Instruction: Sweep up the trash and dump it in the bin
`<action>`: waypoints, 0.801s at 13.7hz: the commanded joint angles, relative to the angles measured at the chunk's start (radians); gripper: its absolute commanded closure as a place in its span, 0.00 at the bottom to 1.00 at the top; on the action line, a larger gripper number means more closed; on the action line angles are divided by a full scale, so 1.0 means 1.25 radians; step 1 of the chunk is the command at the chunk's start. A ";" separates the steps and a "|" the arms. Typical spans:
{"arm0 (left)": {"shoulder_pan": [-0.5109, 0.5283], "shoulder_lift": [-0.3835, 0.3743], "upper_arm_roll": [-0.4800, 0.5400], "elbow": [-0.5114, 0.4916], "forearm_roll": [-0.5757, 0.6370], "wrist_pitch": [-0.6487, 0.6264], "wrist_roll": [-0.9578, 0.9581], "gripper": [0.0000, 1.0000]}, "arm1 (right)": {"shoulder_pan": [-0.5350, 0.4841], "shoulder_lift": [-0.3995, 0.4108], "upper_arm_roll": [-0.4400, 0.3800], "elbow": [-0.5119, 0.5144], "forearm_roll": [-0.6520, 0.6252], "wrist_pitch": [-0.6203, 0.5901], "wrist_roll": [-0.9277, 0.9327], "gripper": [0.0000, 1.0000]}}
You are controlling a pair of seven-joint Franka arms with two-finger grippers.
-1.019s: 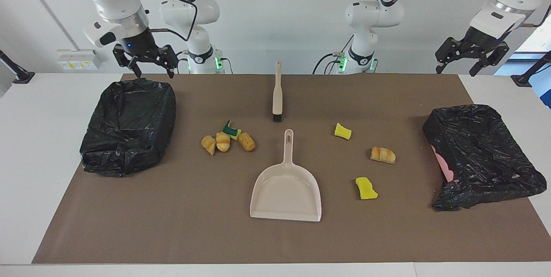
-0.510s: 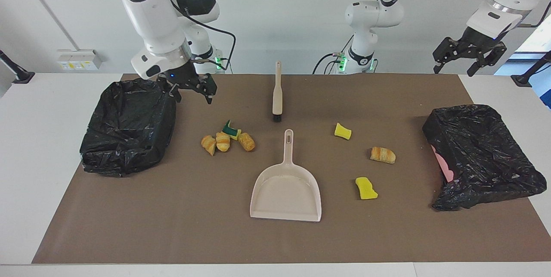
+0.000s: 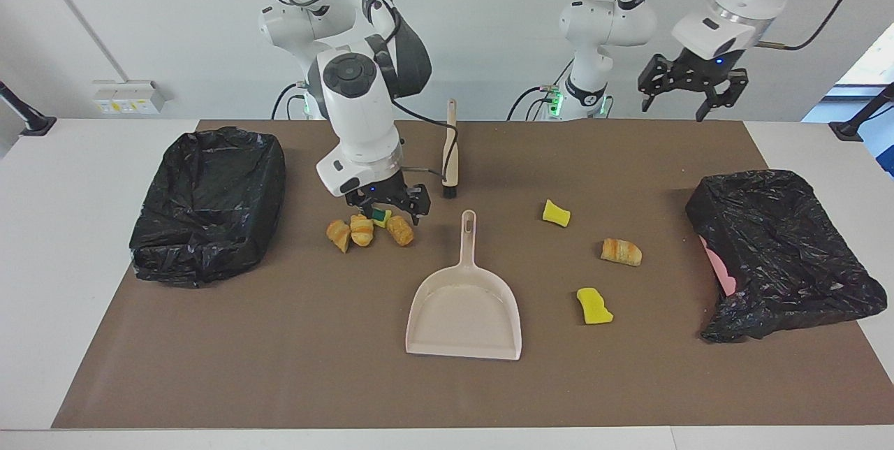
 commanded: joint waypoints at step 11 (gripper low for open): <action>-0.502 -0.221 0.007 -0.469 -0.008 0.242 -0.540 0.00 | 0.087 0.198 0.017 0.143 0.005 0.109 0.058 0.00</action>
